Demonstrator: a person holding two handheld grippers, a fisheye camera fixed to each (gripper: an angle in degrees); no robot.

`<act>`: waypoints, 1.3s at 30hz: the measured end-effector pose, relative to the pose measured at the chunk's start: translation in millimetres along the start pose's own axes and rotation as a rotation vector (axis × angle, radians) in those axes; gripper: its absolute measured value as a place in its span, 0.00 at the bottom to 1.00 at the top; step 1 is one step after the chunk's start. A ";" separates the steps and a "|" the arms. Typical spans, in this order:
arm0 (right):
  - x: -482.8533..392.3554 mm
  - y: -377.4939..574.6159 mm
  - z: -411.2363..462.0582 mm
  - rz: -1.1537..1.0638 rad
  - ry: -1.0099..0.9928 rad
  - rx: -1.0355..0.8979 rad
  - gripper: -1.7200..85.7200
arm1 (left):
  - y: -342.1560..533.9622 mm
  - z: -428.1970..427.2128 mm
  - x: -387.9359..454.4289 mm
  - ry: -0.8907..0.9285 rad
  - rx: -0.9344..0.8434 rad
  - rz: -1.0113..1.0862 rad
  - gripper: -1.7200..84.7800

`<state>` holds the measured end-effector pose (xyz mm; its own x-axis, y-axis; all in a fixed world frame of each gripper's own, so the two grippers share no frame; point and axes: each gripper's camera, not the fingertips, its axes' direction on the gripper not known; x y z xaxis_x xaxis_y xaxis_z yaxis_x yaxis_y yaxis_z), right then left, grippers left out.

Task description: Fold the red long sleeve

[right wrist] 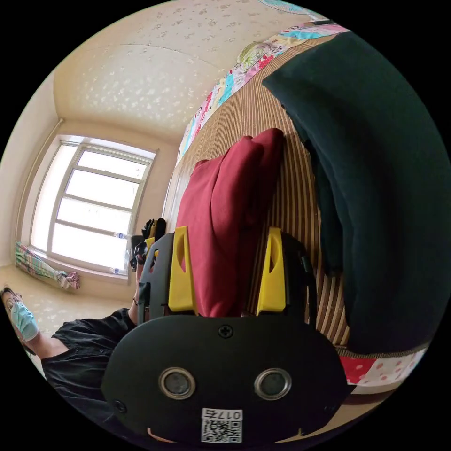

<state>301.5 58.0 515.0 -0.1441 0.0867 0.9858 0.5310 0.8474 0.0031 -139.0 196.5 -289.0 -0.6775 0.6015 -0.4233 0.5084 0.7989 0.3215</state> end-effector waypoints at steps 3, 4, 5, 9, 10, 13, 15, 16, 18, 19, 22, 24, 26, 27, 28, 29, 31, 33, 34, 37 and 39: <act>5.7 -10.9 18.7 -0.012 -0.057 -0.066 0.22 | -29.1 45.5 -9.9 -0.017 -0.145 -0.037 0.24; 4.2 -15.0 31.3 -0.015 -0.068 -0.121 0.20 | -36.6 66.5 -15.2 0.001 -0.232 -0.060 0.23; 1.4 -16.1 40.0 -0.019 -0.072 -0.140 0.19 | -39.1 67.4 -15.7 0.000 -0.222 -0.057 0.22; -21.3 -4.7 49.2 -0.067 -0.153 -0.112 0.15 | -35.4 22.2 -3.4 -0.077 -0.124 0.011 0.19; -38.0 1.2 58.9 -0.101 -0.195 -0.119 0.15 | -31.2 -6.2 2.3 -0.093 -0.083 0.035 0.18; -93.9 13.0 97.1 -0.172 -0.267 -0.136 0.14 | -19.2 -96.5 12.2 -0.158 0.001 0.084 0.18; -133.5 16.9 126.9 -0.196 -0.339 -0.135 0.14 | -11.5 -163.0 16.5 -0.196 0.055 0.099 0.18; -161.9 18.4 148.9 -0.207 -0.404 -0.133 0.14 | -6.2 -210.9 20.1 -0.220 0.098 0.105 0.18; -215.6 19.9 185.2 -0.248 -0.477 -0.146 0.14 | 1.5 -288.9 30.7 -0.278 0.161 0.123 0.18; -256.8 20.9 209.6 -0.288 -0.506 -0.155 0.14 | 5.8 -341.4 40.7 -0.335 0.198 0.138 0.18; -361.3 23.1 272.6 -0.355 -0.571 -0.183 0.14 | 12.1 -467.7 62.0 -0.477 0.274 0.143 0.19; -419.8 26.1 312.4 -0.362 -0.601 -0.203 0.14 | 13.9 -536.1 68.8 -0.571 0.302 0.125 0.19; -483.3 35.6 367.4 -0.368 -0.614 -0.226 0.15 | 16.3 -611.5 60.5 -0.696 0.325 0.070 0.20; -495.3 39.0 381.7 -0.368 -0.611 -0.229 0.15 | 17.1 -627.4 53.9 -0.719 0.326 0.045 0.21; -514.6 47.1 411.8 -0.376 -0.599 -0.233 0.15 | 21.0 -655.5 36.3 -0.761 0.343 -0.018 0.21; -526.1 55.5 444.5 -0.385 -0.567 -0.259 0.15 | 29.8 -676.9 15.7 -0.804 0.388 -0.093 0.21; -528.1 70.0 497.3 -0.384 -0.435 -0.347 0.16 | 50.4 -690.9 -19.3 -0.830 0.476 -0.188 0.20; -511.8 87.7 533.8 -0.359 -0.277 -0.407 0.16 | 66.8 -678.4 -57.8 -0.775 0.478 -0.232 0.20; -499.5 99.3 540.0 -0.378 -0.309 -0.410 0.16 | 73.4 -658.4 -82.6 -0.733 0.440 -0.233 0.19; -472.2 117.4 518.9 -0.397 -0.437 -0.406 0.14 | 88.3 -598.3 -132.2 -0.738 0.333 -0.215 0.16; -459.5 126.9 487.5 -0.483 -0.420 -0.406 0.13 | 110.9 -590.4 -127.6 -0.714 0.443 -0.188 0.15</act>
<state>28.1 381.1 -19.5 -0.7013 0.0159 0.7127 0.5824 0.5894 0.5599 -310.0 206.8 300.7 -0.3505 0.1976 -0.9155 0.6825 0.7233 -0.1052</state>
